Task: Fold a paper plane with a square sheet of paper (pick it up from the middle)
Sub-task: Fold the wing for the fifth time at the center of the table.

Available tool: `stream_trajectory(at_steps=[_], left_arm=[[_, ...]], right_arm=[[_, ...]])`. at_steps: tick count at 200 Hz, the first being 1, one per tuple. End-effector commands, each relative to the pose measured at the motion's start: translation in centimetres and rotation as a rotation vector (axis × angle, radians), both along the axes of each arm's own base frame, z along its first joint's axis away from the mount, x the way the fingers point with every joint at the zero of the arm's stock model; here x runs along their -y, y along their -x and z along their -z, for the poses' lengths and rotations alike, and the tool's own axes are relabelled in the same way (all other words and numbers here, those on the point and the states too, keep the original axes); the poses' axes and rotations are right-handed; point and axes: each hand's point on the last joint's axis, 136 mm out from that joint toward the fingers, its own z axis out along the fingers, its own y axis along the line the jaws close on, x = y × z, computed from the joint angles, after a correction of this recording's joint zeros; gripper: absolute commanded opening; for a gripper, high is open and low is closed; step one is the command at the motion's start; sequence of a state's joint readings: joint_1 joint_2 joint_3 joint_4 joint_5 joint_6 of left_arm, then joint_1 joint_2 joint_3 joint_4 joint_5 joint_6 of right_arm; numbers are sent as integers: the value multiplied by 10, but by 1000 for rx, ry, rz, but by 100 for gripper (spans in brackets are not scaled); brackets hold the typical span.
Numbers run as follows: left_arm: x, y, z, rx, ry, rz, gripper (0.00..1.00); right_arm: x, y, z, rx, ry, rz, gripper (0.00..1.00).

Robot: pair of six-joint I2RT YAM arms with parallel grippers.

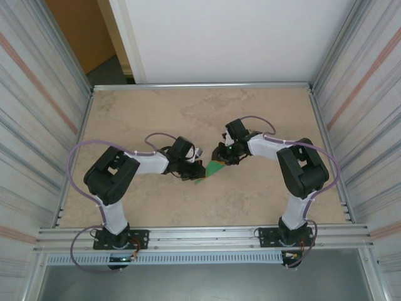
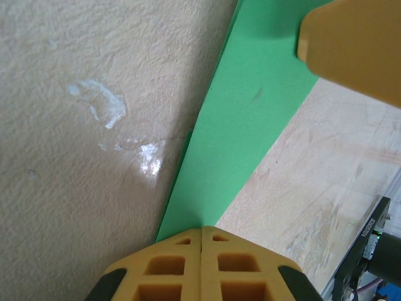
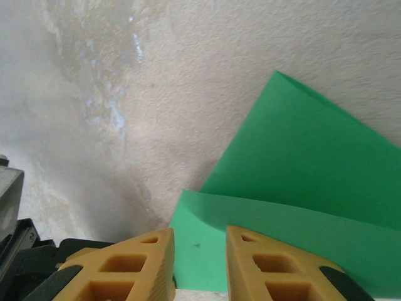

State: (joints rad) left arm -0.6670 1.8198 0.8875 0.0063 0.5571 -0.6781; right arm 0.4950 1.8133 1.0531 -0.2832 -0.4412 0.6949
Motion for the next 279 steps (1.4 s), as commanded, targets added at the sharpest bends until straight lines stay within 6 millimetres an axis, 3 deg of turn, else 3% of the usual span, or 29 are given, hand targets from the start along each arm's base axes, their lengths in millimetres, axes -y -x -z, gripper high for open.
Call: stream_trajectory(at_steps=[1, 62, 93, 164, 214, 279], left_arm=[[-5, 3, 6, -28, -2, -8, 3], [10, -8, -28, 34, 82, 9, 5], [16, -15, -33, 42, 98, 6, 6], [21, -19, -17, -8, 59, -19, 5], [10, -8, 8, -86, -16, -38, 4], [-5, -2, 22, -122, -109, -59, 3]], right_arm=[[6, 1, 4, -10, 44, -12, 27], [10, 7, 19, -47, 67, -11, 26], [12, 9, 23, -54, 72, -6, 26], [12, 9, 23, -49, 60, -1, 25], [12, 8, 20, -35, 53, 1, 25], [17, 3, 21, -27, 53, 4, 25]])
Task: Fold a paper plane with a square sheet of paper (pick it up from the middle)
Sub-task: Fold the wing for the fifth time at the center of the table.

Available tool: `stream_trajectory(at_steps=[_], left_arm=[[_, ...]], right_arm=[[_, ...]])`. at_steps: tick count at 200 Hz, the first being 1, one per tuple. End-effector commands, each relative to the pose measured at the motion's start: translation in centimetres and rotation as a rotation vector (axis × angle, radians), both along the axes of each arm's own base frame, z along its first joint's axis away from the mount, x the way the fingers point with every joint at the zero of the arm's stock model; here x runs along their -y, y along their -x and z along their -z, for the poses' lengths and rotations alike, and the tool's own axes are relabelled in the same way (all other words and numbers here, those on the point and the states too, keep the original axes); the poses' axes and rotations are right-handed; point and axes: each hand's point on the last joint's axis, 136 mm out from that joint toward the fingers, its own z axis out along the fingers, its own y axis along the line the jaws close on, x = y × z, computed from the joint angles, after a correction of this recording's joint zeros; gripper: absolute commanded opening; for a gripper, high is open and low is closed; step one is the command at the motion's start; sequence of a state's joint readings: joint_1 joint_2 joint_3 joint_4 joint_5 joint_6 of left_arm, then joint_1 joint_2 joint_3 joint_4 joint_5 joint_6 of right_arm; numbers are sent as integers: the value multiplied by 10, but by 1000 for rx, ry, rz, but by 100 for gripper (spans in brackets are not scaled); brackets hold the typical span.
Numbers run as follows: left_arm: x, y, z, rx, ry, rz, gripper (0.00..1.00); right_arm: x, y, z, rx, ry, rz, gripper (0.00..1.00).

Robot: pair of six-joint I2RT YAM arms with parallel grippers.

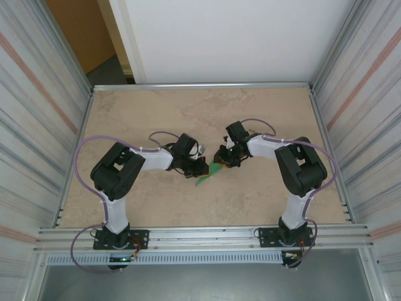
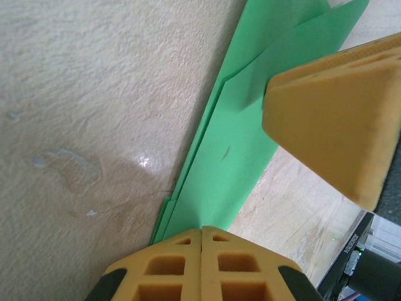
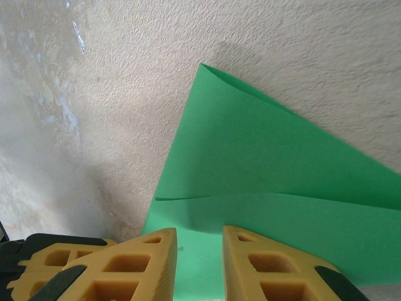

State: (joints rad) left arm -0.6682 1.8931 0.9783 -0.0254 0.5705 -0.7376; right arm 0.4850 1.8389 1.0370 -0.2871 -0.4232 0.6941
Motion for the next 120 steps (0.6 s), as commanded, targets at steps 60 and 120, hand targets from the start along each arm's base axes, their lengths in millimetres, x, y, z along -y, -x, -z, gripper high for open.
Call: stream_trajectory(at_steps=[60, 120], left_arm=[[-24, 16, 29, -104, -144, -30, 2], [-34, 23, 38, -138, -171, -47, 1]], right_arm=[[27, -4, 24, 38, 32, -37, 18], [73, -29, 21, 107, 23, 98, 17]])
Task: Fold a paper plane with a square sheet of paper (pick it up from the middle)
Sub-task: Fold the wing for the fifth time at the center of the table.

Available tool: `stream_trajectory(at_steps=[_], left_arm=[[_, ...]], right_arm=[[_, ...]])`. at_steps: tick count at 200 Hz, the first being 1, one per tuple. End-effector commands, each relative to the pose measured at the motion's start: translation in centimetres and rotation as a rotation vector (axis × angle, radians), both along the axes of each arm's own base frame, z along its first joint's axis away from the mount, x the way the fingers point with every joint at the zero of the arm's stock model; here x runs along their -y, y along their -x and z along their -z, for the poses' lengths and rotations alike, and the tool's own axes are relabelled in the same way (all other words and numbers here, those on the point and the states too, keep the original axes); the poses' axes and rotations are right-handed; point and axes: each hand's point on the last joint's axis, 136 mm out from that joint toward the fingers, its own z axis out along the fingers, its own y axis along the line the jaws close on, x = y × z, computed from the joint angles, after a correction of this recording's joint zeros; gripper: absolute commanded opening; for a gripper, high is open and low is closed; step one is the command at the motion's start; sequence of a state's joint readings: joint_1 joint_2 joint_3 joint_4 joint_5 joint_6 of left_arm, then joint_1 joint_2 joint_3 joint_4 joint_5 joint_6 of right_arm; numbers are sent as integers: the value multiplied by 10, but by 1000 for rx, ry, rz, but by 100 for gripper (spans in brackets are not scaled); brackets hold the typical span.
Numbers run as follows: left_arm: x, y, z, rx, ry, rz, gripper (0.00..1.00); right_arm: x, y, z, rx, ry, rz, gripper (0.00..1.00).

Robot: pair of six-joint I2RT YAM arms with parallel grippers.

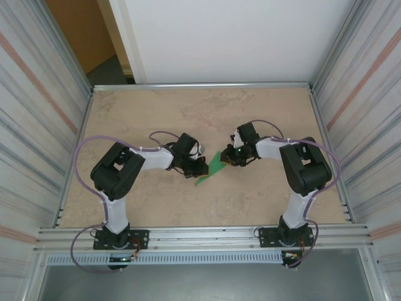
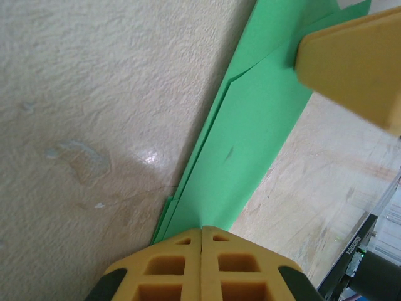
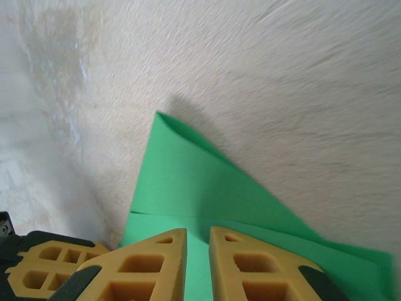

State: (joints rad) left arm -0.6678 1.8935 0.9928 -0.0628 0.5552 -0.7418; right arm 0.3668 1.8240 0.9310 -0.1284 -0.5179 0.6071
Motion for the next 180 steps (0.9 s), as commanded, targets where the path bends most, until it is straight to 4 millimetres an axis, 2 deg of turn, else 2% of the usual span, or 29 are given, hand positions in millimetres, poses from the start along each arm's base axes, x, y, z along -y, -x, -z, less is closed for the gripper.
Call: stream_trajectory(at_steps=[1, 17, 38, 70, 90, 121, 148, 169, 180], left_arm=[[-31, 24, 37, -126, -146, -35, 1], [-31, 24, 37, -128, -140, -35, 1], [-29, 23, 36, -129, -129, -31, 1], [-24, 19, 31, -113, -111, -22, 1], [-21, 16, 28, -104, -100, -19, 1], [-17, 12, 23, -91, -89, -19, 1], [-16, 12, 21, -88, -76, -16, 1], [-13, 10, 16, -79, -63, -13, 1], [-11, 9, 12, -69, -55, -10, 2]], right_arm=[[47, -14, 16, 28, 114, 98, 17], [60, -22, 14, 56, 111, 131, 16], [66, -31, 4, 107, 68, 149, 15], [67, -38, -38, 228, 31, 169, 15], [53, -31, -58, 264, 12, 131, 14], [8, -3, -50, 194, 4, 24, 9], [-21, 7, -40, 152, -4, -11, 6], [-32, 11, -28, 120, -8, -27, 4], [-31, 12, -21, 98, -3, -24, 4]])
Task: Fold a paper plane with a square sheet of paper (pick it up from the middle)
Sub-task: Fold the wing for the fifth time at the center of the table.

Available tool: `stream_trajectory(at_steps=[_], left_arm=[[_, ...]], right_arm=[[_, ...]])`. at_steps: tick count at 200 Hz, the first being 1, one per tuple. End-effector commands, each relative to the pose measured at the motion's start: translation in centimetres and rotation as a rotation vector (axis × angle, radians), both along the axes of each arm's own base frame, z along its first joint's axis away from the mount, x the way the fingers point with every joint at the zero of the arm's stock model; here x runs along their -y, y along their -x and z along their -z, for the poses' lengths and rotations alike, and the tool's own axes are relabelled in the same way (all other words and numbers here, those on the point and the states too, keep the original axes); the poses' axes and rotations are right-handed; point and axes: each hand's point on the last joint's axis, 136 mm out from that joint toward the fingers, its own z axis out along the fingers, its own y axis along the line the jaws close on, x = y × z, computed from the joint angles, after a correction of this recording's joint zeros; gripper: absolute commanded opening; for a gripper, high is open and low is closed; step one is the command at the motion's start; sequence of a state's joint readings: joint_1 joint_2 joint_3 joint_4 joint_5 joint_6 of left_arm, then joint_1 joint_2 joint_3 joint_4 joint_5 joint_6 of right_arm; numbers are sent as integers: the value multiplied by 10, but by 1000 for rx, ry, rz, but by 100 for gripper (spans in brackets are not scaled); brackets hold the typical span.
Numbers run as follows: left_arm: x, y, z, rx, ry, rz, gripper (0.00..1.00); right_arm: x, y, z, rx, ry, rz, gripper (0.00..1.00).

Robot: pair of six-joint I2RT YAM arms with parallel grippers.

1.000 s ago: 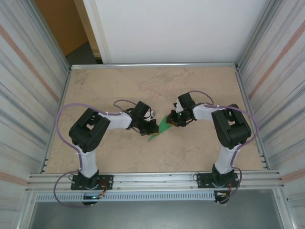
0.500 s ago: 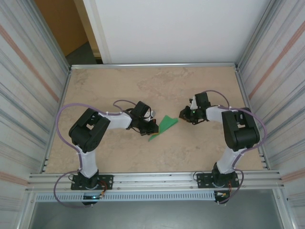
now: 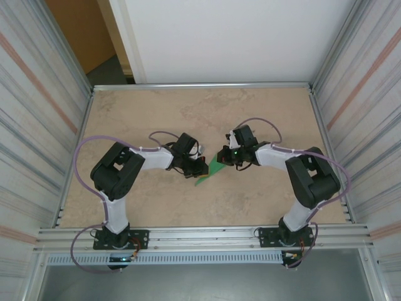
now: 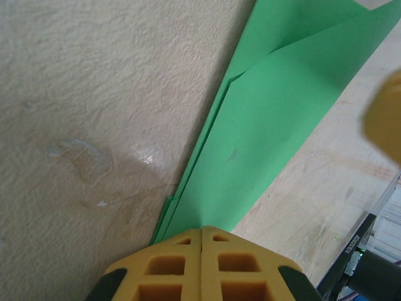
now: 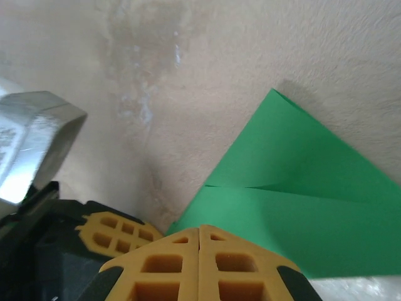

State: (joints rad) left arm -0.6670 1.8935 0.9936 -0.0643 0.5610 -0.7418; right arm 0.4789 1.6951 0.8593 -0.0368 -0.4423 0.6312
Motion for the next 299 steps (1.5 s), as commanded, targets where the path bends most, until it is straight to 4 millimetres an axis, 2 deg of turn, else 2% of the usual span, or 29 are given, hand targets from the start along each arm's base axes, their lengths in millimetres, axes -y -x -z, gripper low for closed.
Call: stream_trajectory(at_steps=[1, 24, 68, 96, 128, 185, 239, 273, 299], left_arm=[[-11, 8, 12, -65, -58, -11, 2], [-6, 4, 1, -36, -21, -2, 3], [16, -9, -34, 79, 95, 49, 6], [33, -11, -43, 128, 133, 87, 8], [39, -15, -31, 115, 108, 104, 6], [33, -8, -12, 75, 58, 131, 0], [33, -5, 2, 29, 33, 149, 0], [21, 3, 10, 13, -21, 159, 0], [8, 17, 13, 1, -47, 173, 0]], right_arm=[[-2, -3, 10, -53, 4, 32, 4], [5, 1, 25, -90, 24, 38, 4], [22, 10, 49, -141, 60, 51, 2], [26, 15, 58, -164, 69, 48, 2], [29, 14, 61, -174, 70, 56, 0], [32, 16, 66, -204, 82, 56, 0], [34, 18, 72, -227, 100, 56, 0], [41, 21, 80, -254, 137, 70, 0], [47, 23, 87, -280, 167, 84, 0]])
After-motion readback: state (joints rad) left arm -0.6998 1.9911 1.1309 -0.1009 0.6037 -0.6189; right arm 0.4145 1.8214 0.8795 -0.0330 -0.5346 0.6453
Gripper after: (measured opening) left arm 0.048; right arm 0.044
